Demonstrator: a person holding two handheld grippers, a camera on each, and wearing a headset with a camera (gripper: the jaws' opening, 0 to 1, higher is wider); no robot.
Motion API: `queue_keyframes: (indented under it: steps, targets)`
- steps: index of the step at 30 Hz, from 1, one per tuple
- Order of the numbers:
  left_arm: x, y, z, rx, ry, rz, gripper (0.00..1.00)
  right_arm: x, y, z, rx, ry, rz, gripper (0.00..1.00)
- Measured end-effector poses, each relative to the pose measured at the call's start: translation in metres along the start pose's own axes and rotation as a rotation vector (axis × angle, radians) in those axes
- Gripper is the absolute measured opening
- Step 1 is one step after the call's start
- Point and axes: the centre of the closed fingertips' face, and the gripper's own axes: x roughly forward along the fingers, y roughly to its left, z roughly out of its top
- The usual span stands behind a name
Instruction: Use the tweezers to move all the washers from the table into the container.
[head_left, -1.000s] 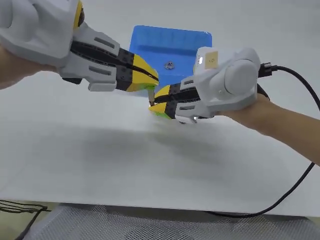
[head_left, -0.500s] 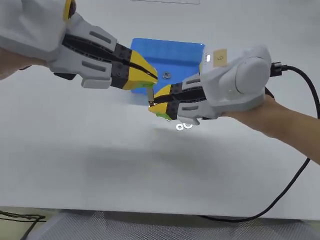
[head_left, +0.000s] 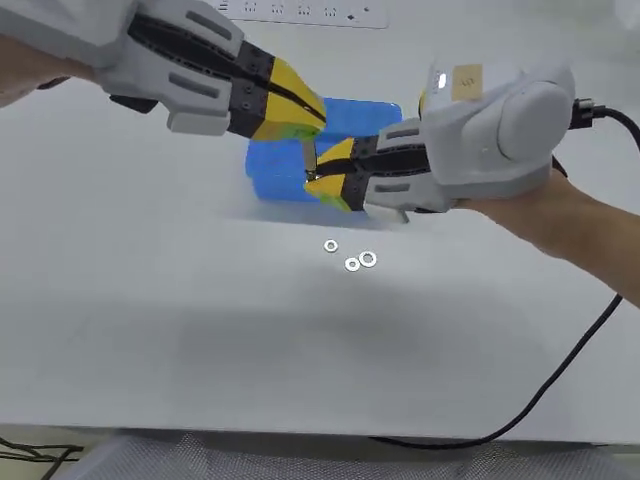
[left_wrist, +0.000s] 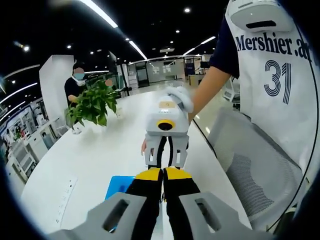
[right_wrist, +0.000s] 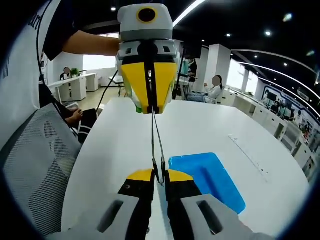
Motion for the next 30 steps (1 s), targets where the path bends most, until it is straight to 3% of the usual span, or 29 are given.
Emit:
queue_keyframes:
  steps: [11, 18, 30]
  targets:
    - [0.004, 0.03, -0.008, 0.034, 0.019, -0.007, 0.05, 0.005, -0.034, -0.006, -0.011, 0.005, -0.034, 0.1]
    - [0.013, 0.052, -0.031, 0.016, 0.042, 0.006, 0.05, 0.016, -0.055, -0.027, -0.033, 0.059, -0.037, 0.1]
    - [0.028, 0.075, -0.066, -0.056, 0.064, 0.02, 0.05, 0.037, -0.078, -0.063, 0.032, 0.097, -0.025, 0.1]
